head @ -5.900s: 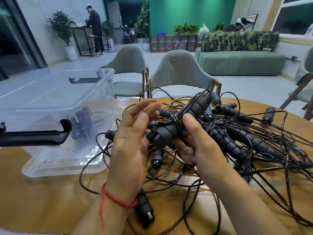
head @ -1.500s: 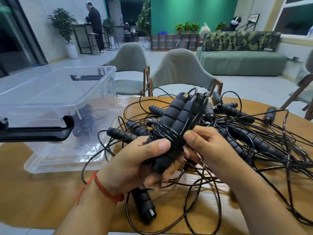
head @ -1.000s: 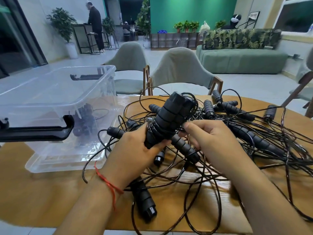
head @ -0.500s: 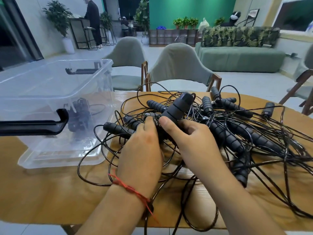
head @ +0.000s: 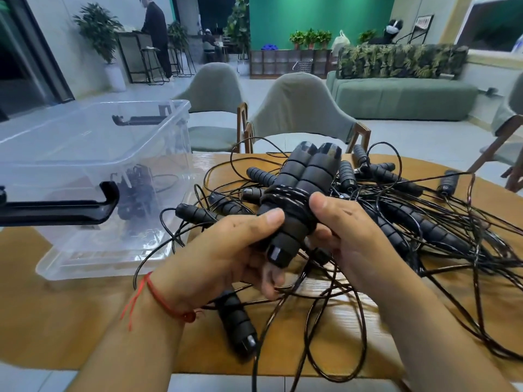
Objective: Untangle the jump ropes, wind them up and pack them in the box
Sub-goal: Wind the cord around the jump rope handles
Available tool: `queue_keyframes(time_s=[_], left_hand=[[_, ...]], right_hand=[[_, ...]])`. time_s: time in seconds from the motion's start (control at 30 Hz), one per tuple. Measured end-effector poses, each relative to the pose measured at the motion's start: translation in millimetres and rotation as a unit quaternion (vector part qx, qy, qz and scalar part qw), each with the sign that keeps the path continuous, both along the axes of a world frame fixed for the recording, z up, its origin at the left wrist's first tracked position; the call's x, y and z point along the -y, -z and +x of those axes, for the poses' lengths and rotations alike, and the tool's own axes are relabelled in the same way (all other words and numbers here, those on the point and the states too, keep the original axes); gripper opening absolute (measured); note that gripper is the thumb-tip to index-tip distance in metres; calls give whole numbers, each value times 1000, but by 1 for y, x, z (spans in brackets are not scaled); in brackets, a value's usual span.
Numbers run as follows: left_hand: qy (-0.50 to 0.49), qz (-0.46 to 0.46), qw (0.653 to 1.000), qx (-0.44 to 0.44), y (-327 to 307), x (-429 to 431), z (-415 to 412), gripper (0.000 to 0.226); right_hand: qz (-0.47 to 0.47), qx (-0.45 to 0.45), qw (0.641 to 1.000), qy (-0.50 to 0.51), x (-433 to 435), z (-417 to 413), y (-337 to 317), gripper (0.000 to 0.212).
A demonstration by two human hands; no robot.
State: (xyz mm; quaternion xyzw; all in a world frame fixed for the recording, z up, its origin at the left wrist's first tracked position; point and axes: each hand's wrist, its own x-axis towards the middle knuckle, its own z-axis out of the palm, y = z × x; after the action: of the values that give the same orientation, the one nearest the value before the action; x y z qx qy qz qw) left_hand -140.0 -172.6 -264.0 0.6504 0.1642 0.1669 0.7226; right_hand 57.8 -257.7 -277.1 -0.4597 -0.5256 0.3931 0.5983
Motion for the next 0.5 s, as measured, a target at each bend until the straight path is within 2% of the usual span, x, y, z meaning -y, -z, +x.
queue_keyframes(time_s=[0.13, 0.2, 0.27, 0.33, 0.4, 0.5], left_hand=[[133, -85, 987, 27, 13, -5, -2, 57], [166, -88, 982, 29, 15, -6, -2, 53], [112, -33, 993, 17, 15, -6, 1, 49], [21, 29, 999, -1, 15, -4, 5, 45], [-50, 80, 995, -12, 15, -1, 10, 37], [-128, 161, 978, -34, 12, 1, 11, 26]], right_hand=[[15, 30, 996, -78, 5, -6, -4, 29], [6, 33, 994, -107, 8, -5, -7, 17], [-6, 24, 995, -92, 9, -2, -12, 20], [-7, 79, 997, -18, 7, 2, -14, 22], [-8, 113, 993, 39, 4, 6, -14, 15], [-22, 123, 989, 77, 2, 14, -9, 20]])
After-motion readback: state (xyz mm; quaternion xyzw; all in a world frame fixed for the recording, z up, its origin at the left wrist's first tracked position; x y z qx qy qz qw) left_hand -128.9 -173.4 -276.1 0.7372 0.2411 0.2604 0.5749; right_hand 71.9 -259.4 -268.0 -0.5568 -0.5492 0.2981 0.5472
